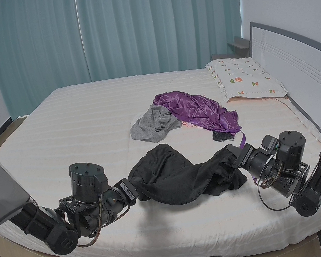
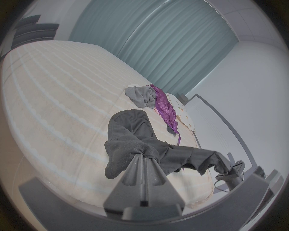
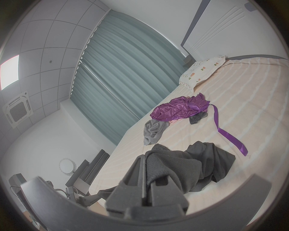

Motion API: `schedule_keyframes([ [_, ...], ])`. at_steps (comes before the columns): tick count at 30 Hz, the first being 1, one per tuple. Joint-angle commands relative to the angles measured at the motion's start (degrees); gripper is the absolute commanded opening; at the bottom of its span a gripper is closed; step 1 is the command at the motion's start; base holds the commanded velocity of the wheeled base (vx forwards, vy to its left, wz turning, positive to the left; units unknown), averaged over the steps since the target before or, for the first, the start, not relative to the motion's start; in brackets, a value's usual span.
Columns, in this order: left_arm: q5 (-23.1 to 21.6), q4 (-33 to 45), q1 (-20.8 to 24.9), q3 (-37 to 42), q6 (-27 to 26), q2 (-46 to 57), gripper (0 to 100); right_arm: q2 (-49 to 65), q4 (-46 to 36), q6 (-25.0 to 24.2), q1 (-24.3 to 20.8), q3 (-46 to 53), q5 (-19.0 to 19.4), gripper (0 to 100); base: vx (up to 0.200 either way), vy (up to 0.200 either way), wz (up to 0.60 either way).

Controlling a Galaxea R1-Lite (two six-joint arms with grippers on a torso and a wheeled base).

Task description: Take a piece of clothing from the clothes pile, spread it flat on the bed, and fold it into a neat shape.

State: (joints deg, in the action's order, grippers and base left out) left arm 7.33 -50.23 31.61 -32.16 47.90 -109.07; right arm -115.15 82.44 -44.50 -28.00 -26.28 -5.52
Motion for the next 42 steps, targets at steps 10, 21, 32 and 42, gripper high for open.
schedule_keyframes([
  [10, 0.1, -0.7, -0.1, -0.6, 2.0, 0.3, 0, -0.2, 2.6, 0.0, -0.1, 0.2, -0.1, 0, 0.000, 0.140, 0.00],
  [21, 0.1, -0.8, -0.3, -0.7, 1.9, 1.8, 0, 0.5, 2.8, 0.1, 0.4, 0.2, -0.1, 0, 0.000, 0.200, 0.00],
  [32, 0.1, -0.8, -1.3, -0.8, 2.0, 4.0, 0, 1.6, 3.0, 0.0, 1.5, -0.2, -0.2, 0, 0.000, 0.200, 0.00],
  [42, 0.1, -2.2, -1.8, -0.8, 2.0, 4.3, 0, 1.2, 5.7, 0.1, 1.5, 0.3, -0.2, 0, 0.000, 0.200, 0.00],
])
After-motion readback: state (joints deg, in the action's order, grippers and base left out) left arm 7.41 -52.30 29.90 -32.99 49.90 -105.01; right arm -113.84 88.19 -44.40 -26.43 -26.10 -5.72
